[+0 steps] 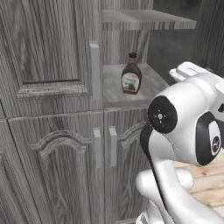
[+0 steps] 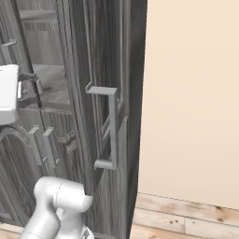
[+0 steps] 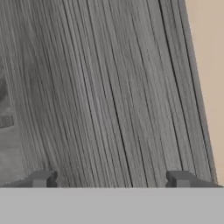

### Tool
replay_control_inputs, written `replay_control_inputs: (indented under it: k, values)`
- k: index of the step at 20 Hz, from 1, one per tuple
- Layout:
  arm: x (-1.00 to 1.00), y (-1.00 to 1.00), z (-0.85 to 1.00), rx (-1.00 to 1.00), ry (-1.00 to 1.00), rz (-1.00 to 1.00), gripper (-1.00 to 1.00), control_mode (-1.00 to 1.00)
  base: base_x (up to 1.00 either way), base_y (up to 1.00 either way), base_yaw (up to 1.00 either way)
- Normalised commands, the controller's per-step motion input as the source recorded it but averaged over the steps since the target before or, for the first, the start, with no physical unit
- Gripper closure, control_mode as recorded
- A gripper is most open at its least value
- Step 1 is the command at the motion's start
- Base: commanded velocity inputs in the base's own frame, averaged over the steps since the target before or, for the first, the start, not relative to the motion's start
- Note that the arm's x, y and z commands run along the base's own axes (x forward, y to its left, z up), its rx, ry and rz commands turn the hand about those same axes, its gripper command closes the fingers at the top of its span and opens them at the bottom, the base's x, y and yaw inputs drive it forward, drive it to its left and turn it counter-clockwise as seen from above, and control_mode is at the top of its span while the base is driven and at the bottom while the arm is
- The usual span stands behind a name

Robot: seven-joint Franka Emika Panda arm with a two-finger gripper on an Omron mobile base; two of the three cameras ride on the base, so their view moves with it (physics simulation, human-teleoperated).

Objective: Move the shaker and syrup bottle from the cabinet to the dining counter.

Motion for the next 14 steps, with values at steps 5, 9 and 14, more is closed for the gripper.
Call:
replay_control_inputs:
  k: [5, 9, 14]
  values:
    - [-0.48, 1.00, 0.00, -0.10, 0.15, 0.38, -1.00, -1.00, 0.00, 0.00, 0.00]
    - [-0.05, 1.00, 0.00, -0.07, 0.09, 0.33, -1.00, -1.00, 0.00, 0.00, 0.00]
    - [0.05, 0.96, 0.00, -0.01, 0.05, 0.28, -1.00, -1.00, 0.00, 0.00, 0.00]
